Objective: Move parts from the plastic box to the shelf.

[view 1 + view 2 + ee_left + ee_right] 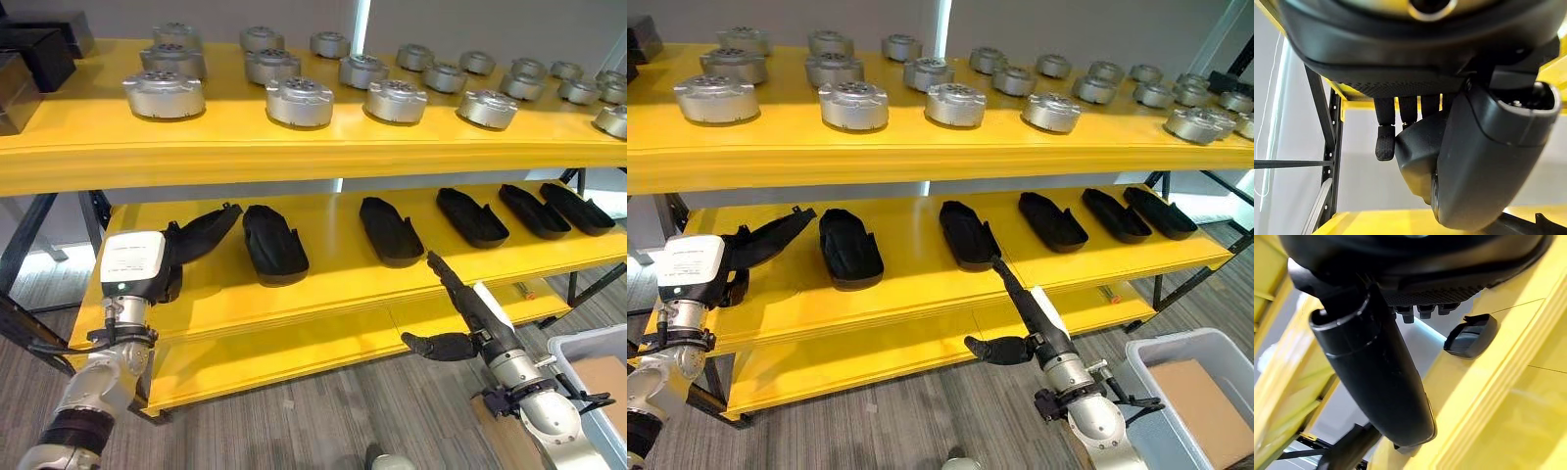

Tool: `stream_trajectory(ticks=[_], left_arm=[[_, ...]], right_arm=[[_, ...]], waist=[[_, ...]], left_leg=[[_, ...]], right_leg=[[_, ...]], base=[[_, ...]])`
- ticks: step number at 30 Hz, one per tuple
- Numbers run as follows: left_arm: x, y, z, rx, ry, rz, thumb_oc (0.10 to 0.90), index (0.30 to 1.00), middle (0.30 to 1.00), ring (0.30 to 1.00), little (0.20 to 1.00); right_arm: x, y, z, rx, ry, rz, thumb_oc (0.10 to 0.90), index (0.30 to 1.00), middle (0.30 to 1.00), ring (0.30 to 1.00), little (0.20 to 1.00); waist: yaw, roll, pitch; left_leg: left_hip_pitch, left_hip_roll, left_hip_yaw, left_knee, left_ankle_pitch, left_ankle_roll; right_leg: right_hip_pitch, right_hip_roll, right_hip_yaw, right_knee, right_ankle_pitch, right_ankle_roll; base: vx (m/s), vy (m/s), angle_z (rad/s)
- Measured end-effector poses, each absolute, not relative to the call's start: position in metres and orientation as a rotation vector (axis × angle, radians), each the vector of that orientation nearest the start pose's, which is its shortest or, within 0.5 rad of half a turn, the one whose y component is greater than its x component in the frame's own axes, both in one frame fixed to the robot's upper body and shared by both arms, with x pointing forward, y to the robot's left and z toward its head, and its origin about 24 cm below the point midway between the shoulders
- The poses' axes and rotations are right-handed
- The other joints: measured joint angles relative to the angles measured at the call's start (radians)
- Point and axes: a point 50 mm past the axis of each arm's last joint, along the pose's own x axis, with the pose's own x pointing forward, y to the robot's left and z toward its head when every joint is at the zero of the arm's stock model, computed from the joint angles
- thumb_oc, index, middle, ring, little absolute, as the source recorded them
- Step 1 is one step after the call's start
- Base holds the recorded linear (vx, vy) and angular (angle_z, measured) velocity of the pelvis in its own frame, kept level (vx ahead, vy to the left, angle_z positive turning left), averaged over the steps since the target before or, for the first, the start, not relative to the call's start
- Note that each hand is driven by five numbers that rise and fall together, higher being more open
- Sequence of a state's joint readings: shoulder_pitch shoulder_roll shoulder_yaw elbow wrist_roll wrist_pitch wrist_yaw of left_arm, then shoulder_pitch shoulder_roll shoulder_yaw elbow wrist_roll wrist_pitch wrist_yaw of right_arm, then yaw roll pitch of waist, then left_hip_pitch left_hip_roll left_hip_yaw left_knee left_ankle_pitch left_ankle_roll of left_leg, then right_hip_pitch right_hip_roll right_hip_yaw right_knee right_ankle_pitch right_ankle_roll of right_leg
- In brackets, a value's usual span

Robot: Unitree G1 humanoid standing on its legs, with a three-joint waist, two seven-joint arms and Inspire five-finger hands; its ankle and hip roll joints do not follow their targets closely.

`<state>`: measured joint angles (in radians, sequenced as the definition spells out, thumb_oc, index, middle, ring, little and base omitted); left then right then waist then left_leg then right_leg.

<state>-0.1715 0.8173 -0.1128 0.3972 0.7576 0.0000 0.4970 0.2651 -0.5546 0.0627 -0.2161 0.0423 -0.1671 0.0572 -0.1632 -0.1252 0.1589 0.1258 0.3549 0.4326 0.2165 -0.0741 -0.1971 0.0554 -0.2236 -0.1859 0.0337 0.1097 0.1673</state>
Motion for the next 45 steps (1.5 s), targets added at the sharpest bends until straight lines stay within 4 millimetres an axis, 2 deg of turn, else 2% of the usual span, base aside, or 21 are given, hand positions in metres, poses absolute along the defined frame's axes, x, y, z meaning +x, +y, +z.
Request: stream_trajectory(ticks=[5, 17, 22, 29, 35, 39, 45], left_arm=[[0.271, 0.325, 0.094, 1.619, -0.099, 0.389, 0.400, 0.300, 0.300, 0.300, 0.300], [0.280, 0.358, 0.088, 1.653, 0.101, 0.487, 0.400, 0.300, 0.300, 0.300, 0.300], [0.298, 0.359, 0.106, 1.690, 0.089, 0.524, 0.400, 0.300, 0.300, 0.300, 0.300], [0.324, 0.351, 0.136, 1.711, 0.031, 0.552, 0.400, 0.300, 0.300, 0.300, 0.300], [0.330, 0.356, 0.142, 1.695, 0.071, 0.574, 0.400, 0.300, 0.300, 0.300, 0.300], [0.335, 0.357, 0.146, 1.753, 0.093, 0.533, 0.400, 0.300, 0.300, 0.300, 0.300], [0.333, 0.362, 0.143, 1.752, 0.142, 0.523, 0.400, 0.300, 0.300, 0.300, 0.300]], right_arm=[[0.200, -0.216, 0.065, -0.483, -0.071, 0.217, 0.900, 1.000, 1.000, 1.000, 1.000], [0.199, -0.216, 0.066, -0.493, -0.068, 0.245, 0.900, 1.000, 1.000, 1.000, 1.000], [0.200, -0.216, 0.069, -0.511, -0.073, 0.265, 0.900, 1.000, 1.000, 1.000, 1.000], [0.201, -0.217, 0.072, -0.507, -0.078, 0.273, 0.900, 1.000, 1.000, 1.000, 1.000], [0.204, -0.217, 0.075, -0.510, -0.092, 0.276, 0.900, 1.000, 1.000, 1.000, 1.000], [0.206, -0.217, 0.079, -0.508, -0.105, 0.283, 0.900, 1.000, 1.000, 1.000, 1.000], [0.206, -0.218, 0.080, -0.521, -0.102, 0.296, 0.900, 1.000, 1.000, 1.000, 1.000]], waist=[[0.000, -0.005, 0.003], [-0.006, 0.004, 0.012], [-0.003, -0.001, 0.034], [-0.014, 0.012, 0.081], [-0.028, 0.014, 0.106], [-0.027, 0.021, 0.119], [-0.028, 0.027, 0.125]], left_leg=[[0.002, -0.001, 0.000, -0.012, 0.003, -0.005], [-0.011, 0.007, 0.002, -0.011, 0.005, -0.008], [-0.045, 0.012, -0.009, 0.009, 0.005, -0.008], [-0.115, 0.021, -0.040, 0.046, 0.003, -0.003], [-0.142, 0.026, -0.051, 0.061, 0.002, -0.002], [-0.160, 0.028, -0.054, 0.074, 0.000, 0.001], [-0.168, 0.029, -0.055, 0.078, -0.001, 0.002]], right_leg=[[0.000, 0.000, -0.002, -0.003, -0.002, 0.001], [-0.015, 0.009, -0.001, 0.000, -0.005, -0.004], [-0.040, 0.008, -0.004, 0.010, -0.004, -0.005], [-0.086, 0.007, -0.018, 0.033, -0.004, -0.007], [-0.106, 0.009, -0.022, 0.045, -0.006, -0.011], [-0.124, 0.007, -0.020, 0.055, -0.006, -0.012], [-0.132, 0.008, -0.018, 0.059, -0.006, -0.013]], base=[[0.00, 0.000, 0.00], [-0.01, -0.003, 0.00], [-0.04, -0.014, 0.03], [-0.04, -0.011, 0.08], [-0.01, -0.001, 0.02], [-0.01, 0.001, 0.00], [0.00, 0.000, 0.00]])
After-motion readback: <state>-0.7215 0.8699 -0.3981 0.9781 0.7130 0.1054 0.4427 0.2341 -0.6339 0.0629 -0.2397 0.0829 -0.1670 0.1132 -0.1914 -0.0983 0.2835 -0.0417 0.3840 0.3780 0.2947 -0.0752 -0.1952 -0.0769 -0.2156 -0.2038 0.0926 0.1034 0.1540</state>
